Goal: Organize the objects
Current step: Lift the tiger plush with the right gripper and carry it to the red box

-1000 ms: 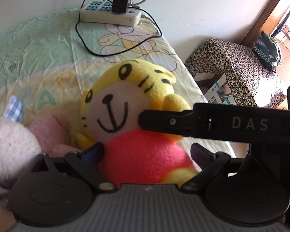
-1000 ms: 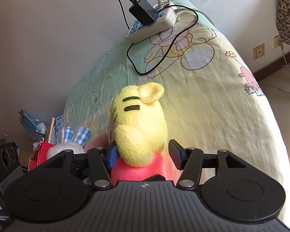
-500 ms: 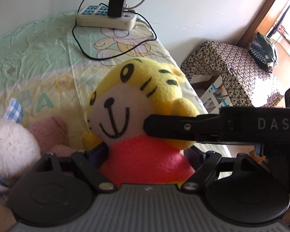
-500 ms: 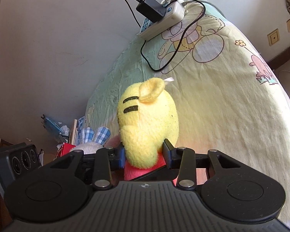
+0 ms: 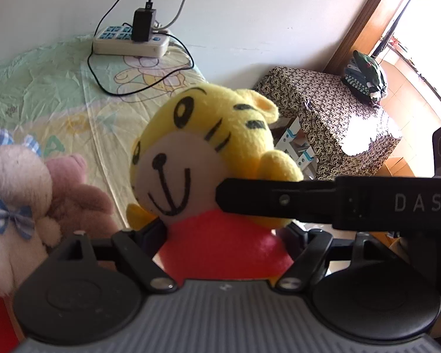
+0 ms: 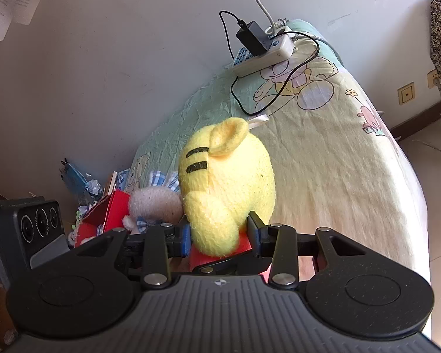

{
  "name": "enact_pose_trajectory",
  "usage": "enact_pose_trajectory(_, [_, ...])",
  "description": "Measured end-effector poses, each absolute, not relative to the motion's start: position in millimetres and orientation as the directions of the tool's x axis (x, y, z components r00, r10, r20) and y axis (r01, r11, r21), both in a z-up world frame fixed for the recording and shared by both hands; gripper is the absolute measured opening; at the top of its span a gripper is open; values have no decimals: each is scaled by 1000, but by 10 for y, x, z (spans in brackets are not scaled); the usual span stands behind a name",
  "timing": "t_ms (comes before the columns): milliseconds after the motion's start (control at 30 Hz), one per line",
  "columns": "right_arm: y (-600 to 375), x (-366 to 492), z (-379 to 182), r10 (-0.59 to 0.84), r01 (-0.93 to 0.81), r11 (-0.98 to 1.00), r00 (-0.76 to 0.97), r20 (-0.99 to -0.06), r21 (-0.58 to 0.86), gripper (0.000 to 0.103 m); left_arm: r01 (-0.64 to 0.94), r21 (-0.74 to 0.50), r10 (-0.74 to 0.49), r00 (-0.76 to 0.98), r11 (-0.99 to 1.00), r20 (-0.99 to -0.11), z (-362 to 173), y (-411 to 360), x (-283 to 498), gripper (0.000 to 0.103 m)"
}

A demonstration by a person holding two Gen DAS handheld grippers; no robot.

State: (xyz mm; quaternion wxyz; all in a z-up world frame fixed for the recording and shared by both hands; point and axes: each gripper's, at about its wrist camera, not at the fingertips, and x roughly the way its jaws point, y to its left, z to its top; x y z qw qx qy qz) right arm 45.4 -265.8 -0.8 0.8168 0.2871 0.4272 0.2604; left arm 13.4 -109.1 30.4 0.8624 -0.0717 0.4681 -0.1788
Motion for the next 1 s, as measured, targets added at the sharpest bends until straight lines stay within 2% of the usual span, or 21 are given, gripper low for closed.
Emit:
enact_pose_trajectory(533, [-2317, -151, 368, 701, -326, 702, 477, -531, 633, 40, 188, -284, -339, 573, 940, -746, 639, -841, -627, 78])
enact_pose_trajectory(833, [-1914, -225, 519, 761, -400, 642, 429, -486, 653, 40, 118, -274, -283, 646, 954, -709, 823, -401, -1021, 78])
enact_pose_trajectory(1000, [-1622, -289, 633, 770, -420, 631, 439, -463, 652, 40, 130, -265, -281, 670, 955, -687, 940, -78, -1192, 78])
